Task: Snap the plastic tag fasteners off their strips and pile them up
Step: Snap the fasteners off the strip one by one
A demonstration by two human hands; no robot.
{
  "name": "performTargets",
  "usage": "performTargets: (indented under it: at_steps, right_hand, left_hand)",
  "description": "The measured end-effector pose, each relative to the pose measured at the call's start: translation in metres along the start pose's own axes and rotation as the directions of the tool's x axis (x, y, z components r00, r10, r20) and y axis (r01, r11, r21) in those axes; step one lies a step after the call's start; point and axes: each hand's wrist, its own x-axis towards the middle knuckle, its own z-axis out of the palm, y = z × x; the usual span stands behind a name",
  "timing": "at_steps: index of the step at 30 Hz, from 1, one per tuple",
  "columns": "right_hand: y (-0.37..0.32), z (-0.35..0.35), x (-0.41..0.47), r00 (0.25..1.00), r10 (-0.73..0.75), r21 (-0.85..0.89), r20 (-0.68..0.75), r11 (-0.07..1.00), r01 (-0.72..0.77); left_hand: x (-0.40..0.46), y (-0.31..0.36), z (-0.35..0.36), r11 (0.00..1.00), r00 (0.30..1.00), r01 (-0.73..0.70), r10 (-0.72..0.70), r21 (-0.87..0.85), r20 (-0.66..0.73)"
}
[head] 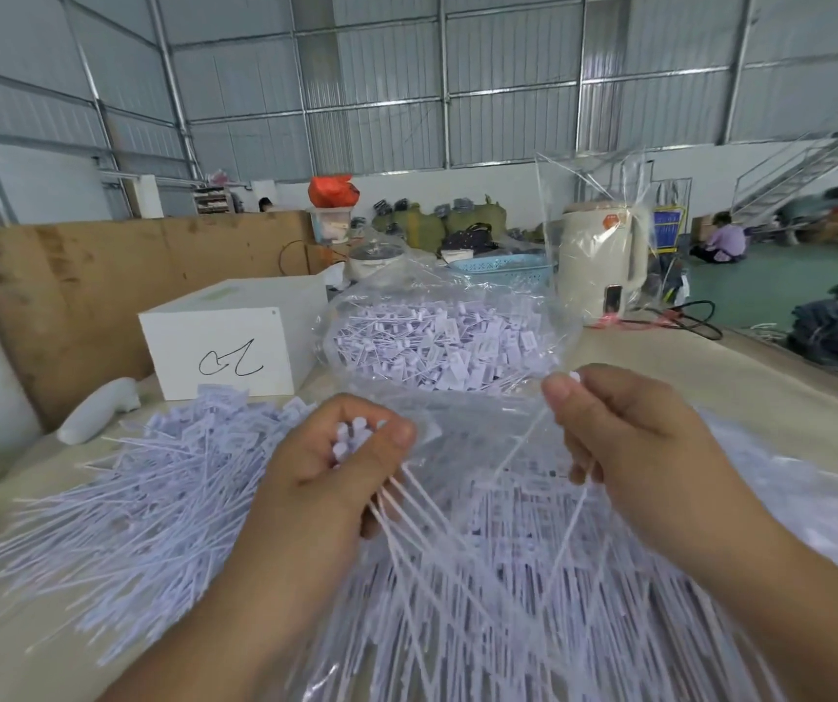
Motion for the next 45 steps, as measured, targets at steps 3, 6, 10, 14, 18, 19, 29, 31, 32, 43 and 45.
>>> performTargets:
  at_steps: [3, 6, 10, 14, 18, 19, 29, 31, 32, 43, 45]
  right_hand:
    - [-0.001, 0.004, -0.009, 0.948, -0.051, 0.149, 0.313, 0.989, 0.004]
    - [-0.004, 0.015, -0.018, 0.825, -0.105, 0.192, 0.555, 0.981, -0.004]
    - [-0.004, 0.017, -0.021, 0.811, -0.072, 0.124, 0.581, 0.992, 0.0]
    - [-0.006, 0.014, -0.018, 0.81, -0.097, 0.065, 0.579, 0.995, 0.073]
    - [-0.005, 0.006, -0.014, 0.794, -0.013, 0.021, 0.608, 1.0, 0.001]
    - [-0.005, 0.005, -0.013, 0.799, -0.004, 0.015, 0.602, 1.0, -0.006]
    - [-0.011, 0.006, -0.013, 0.851, 0.018, -0.032, 0.524, 0.999, -0.001]
    - [-0.013, 0.012, -0.015, 0.902, 0.016, -0.102, 0.432, 0.994, 0.031]
    - [-0.013, 0.015, -0.016, 0.933, 0.01, -0.114, 0.359, 0.993, 0.033]
    - [-0.003, 0.018, -0.019, 0.878, -0.114, 0.077, 0.464, 0.993, 0.088]
    - [0.003, 0.023, -0.02, 0.861, -0.111, 0.09, 0.496, 0.993, 0.076]
  left_hand:
    - [-0.002, 0.0, 0.001, 0.998, 0.967, 0.042, -0.028, -0.049, 0.254]
    - [-0.004, 0.002, 0.002, 0.988, 0.865, 0.064, 0.014, -0.139, 0.502]
    - [-0.004, 0.007, -0.008, 0.992, 0.74, 0.122, -0.077, -0.02, 0.668]
    - [-0.004, 0.004, -0.002, 0.997, 0.813, 0.071, -0.043, -0.026, 0.581]
    - [-0.003, 0.003, -0.004, 0.992, 0.865, 0.081, -0.024, -0.092, 0.5]
    - [-0.002, 0.003, -0.005, 0.986, 0.858, 0.115, -0.038, -0.119, 0.512]
    - [-0.003, 0.005, -0.002, 0.956, 0.877, 0.225, -0.115, -0.189, 0.466]
    - [-0.003, 0.004, 0.004, 0.964, 0.917, 0.182, -0.096, -0.193, 0.387]
    - [-0.003, 0.003, 0.006, 0.965, 0.933, 0.166, -0.087, -0.204, 0.348]
    - [-0.004, -0.001, 0.006, 0.98, 0.922, 0.095, -0.021, -0.173, 0.387]
    - [-0.004, 0.0, 0.003, 0.985, 0.897, 0.071, 0.005, -0.156, 0.441]
